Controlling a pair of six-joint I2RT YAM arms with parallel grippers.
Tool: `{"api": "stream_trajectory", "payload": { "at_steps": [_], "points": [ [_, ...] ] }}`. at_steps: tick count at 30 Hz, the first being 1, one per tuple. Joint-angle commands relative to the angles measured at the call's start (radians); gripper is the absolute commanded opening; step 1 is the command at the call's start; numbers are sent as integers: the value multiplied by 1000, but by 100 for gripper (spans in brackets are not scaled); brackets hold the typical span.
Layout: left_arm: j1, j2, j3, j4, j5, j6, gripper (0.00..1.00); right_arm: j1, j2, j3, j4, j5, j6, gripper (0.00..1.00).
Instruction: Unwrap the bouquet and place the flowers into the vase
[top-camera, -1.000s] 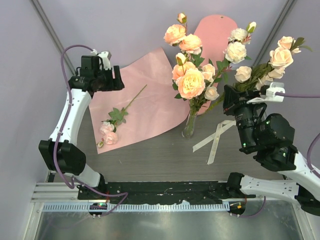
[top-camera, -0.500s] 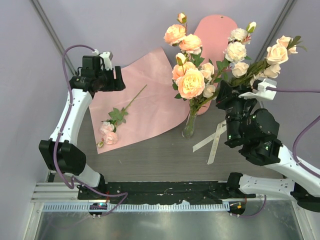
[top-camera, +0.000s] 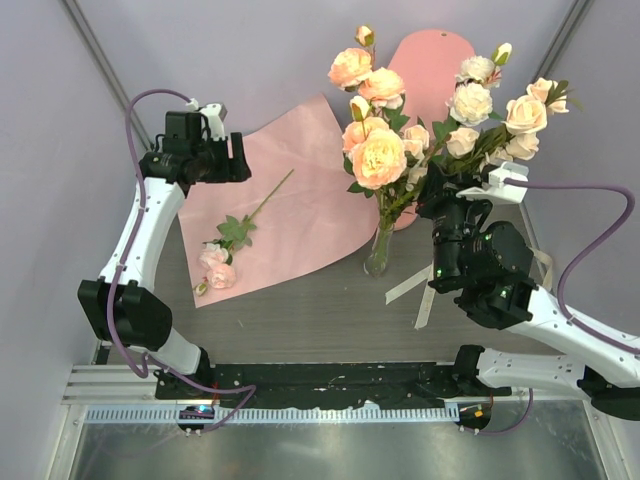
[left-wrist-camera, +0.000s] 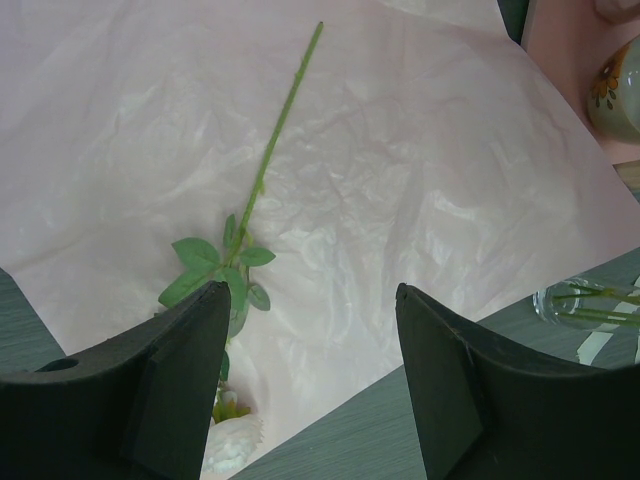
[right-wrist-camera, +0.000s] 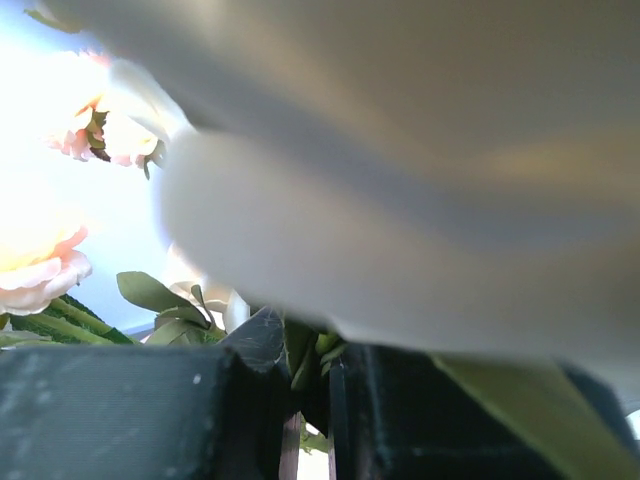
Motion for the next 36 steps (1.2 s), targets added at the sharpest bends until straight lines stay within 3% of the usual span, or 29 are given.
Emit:
{"api": "stream_trajectory", "payload": {
  "at_steps": [1, 26, 36],
  "points": [
    [-3, -5, 20, 18, 9, 8, 71, -1, 13, -21, 41, 58, -31, 1],
    [-17, 6, 24, 9, 6, 11, 70, 0, -3, 24, 78, 64, -65, 1],
    [-19, 6, 27, 6, 8, 12, 70, 0, 56, 17, 50, 118, 16, 1]
  ]
}}
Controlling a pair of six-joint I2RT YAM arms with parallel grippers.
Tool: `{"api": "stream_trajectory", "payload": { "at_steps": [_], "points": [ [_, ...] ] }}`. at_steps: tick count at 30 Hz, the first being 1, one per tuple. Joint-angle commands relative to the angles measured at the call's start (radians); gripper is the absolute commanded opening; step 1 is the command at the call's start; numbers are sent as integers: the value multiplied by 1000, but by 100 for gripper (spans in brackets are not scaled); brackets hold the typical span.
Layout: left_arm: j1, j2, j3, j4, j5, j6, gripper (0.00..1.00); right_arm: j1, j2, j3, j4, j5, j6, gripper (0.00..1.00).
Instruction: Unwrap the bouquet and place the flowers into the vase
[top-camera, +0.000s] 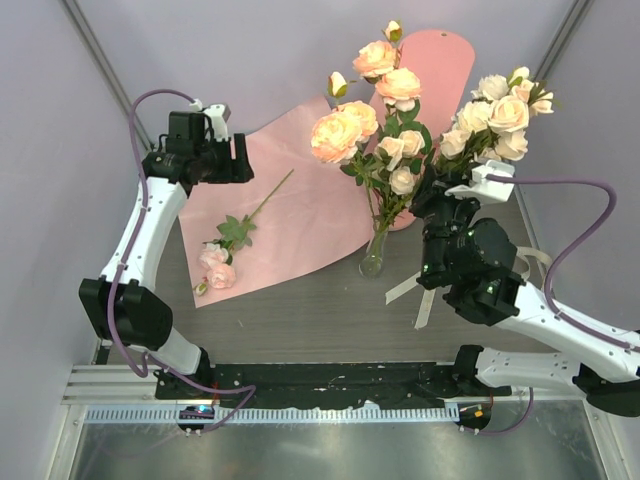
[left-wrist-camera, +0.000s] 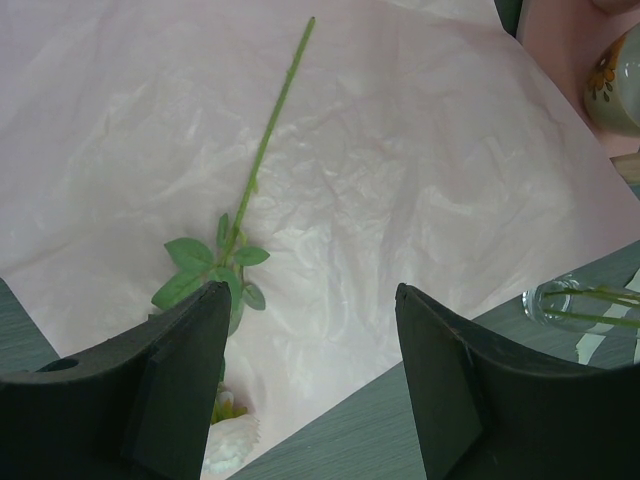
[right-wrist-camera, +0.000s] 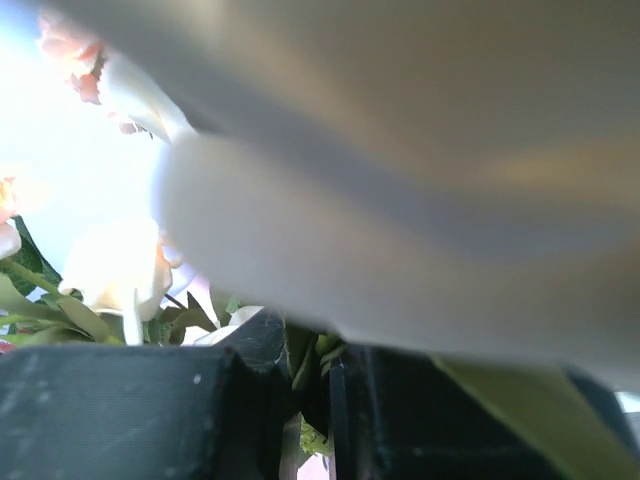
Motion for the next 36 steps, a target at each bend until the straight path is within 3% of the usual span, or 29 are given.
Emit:
{"api": "stream_trajectory", "payload": {
  "at_steps": [1, 9, 16, 25, 36],
  "points": [
    [-6, 3, 27, 8, 6, 10, 70, -1, 34, 23, 5, 63, 62, 1],
    [-9, 4, 29, 5, 8, 10, 70, 11, 86, 43, -107, 186, 169, 1],
    [-11, 6, 32, 2, 9, 10, 70, 31, 141, 39, -135, 272, 170, 1],
    [-12, 6, 33, 0, 11, 10, 70, 45, 202, -4, -118, 306, 186, 1],
    [-15, 9, 33, 0, 17, 7, 70, 48, 254, -50, -235, 334, 357, 1]
  ]
}}
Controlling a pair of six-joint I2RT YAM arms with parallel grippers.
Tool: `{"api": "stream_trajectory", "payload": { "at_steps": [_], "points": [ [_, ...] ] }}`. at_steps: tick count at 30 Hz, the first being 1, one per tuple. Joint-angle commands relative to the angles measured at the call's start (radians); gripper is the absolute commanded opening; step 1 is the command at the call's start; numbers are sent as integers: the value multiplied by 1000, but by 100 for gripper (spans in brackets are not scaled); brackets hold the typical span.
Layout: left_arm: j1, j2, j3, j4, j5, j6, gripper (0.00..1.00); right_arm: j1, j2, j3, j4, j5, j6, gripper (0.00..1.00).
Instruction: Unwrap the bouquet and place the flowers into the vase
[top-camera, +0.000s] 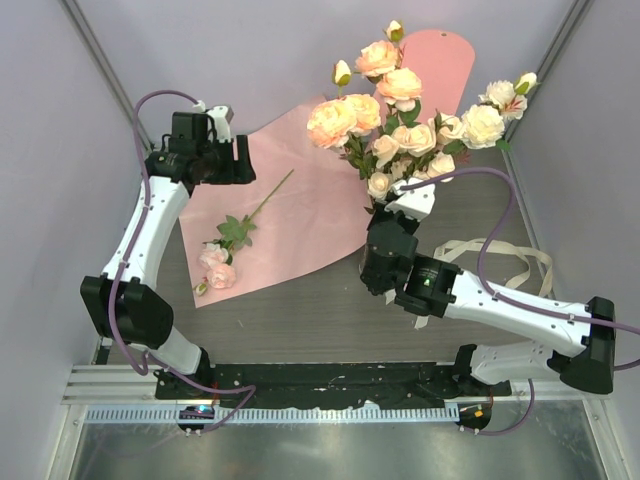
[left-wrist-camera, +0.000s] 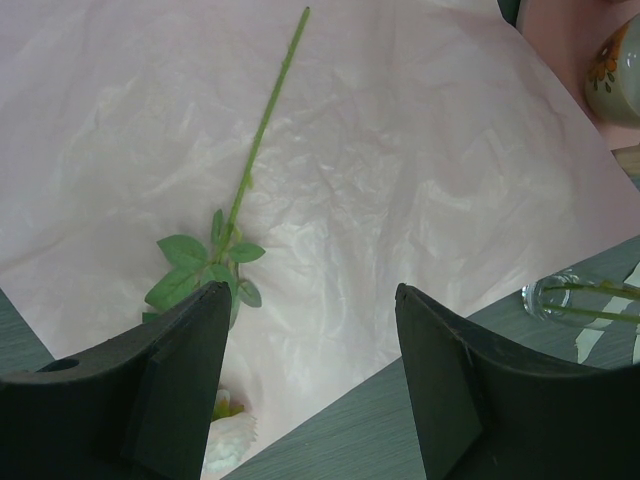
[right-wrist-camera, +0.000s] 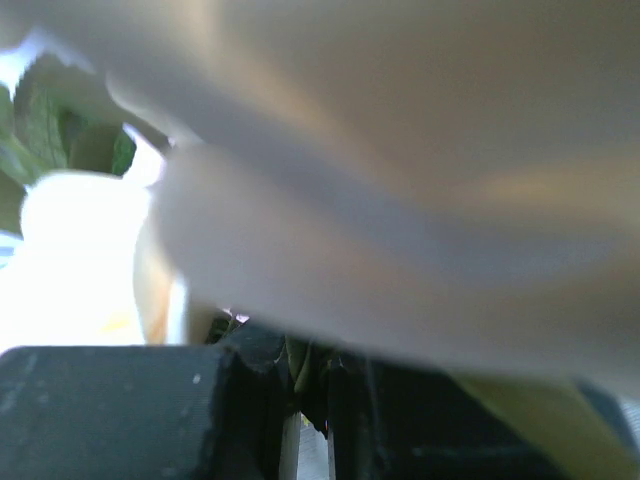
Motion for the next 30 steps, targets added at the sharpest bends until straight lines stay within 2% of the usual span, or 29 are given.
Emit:
{"api": "stream_trajectory", "payload": {
  "at_steps": [1, 12, 30],
  "points": [
    [-7, -2, 33, 7, 15, 8, 70, 7, 24, -21, -40, 105, 113, 1],
    [-15, 1, 35, 4, 12, 8, 70, 7, 33, -113, -88, 104, 248, 1],
    [-26, 7, 41, -7, 6, 15, 70, -21, 73, -233, -69, 79, 334, 3]
  ]
}}
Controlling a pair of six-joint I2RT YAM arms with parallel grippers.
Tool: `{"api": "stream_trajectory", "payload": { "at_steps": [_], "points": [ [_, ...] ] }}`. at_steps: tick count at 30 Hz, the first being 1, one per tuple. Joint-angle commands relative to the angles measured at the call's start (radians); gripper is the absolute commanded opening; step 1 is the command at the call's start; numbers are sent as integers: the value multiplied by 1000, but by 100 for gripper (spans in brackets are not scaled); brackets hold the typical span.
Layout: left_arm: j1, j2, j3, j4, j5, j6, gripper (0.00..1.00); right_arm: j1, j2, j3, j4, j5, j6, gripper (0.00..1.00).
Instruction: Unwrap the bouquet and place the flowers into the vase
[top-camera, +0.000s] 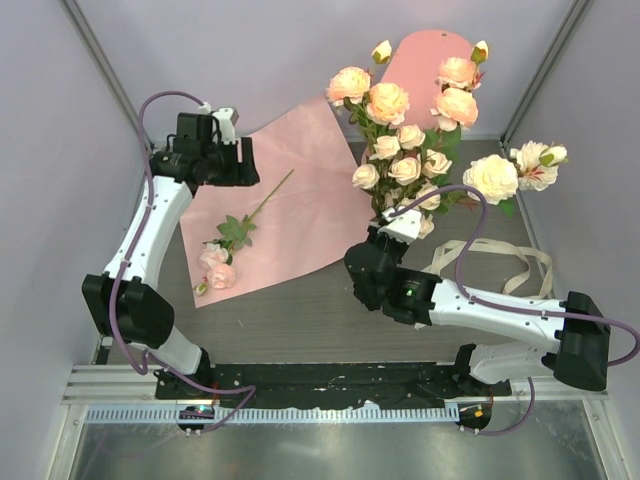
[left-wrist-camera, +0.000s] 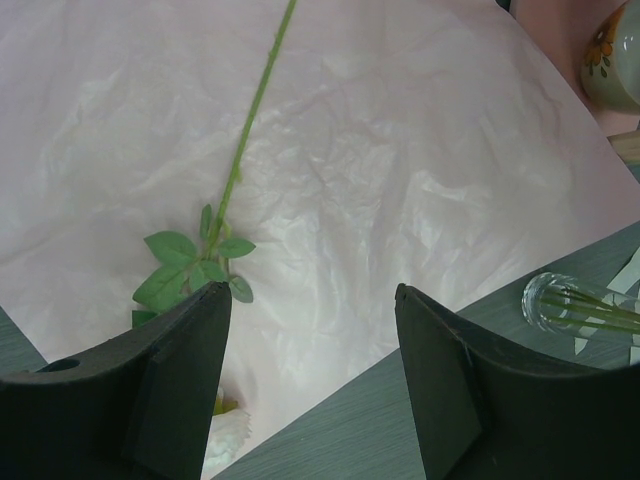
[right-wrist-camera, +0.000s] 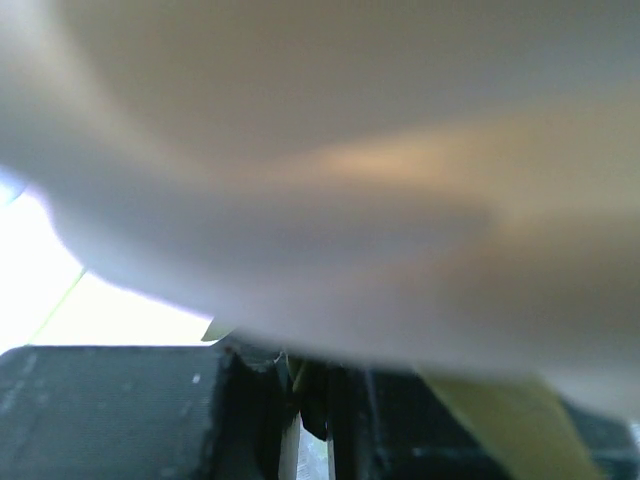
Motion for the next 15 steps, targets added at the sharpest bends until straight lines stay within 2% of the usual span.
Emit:
{"api": "stream_trajectory", "payload": {
  "at_steps": [1, 3, 6, 8, 9, 15],
  "points": [
    [-5, 5, 41, 3, 6, 15, 70, -7, 19, -35, -8, 48, 48, 5],
    [-5, 7, 42, 1, 7, 14, 70, -7, 16, -38, -6, 43, 43, 9],
    [-7, 11, 42, 0, 4, 15, 70, -7, 4, -40, -11, 24, 25, 20],
    [-8, 10, 44, -2, 6, 15, 70, -7, -5, -37, -19, 1, 4, 30],
    [-8, 10, 44, -2, 6, 15, 70, -7, -18, -34, -25, -10, -3, 39],
    [-8, 14, 47, -7, 4, 18, 70, -6, -96, 55, -261, -131, 63, 64]
  ]
}}
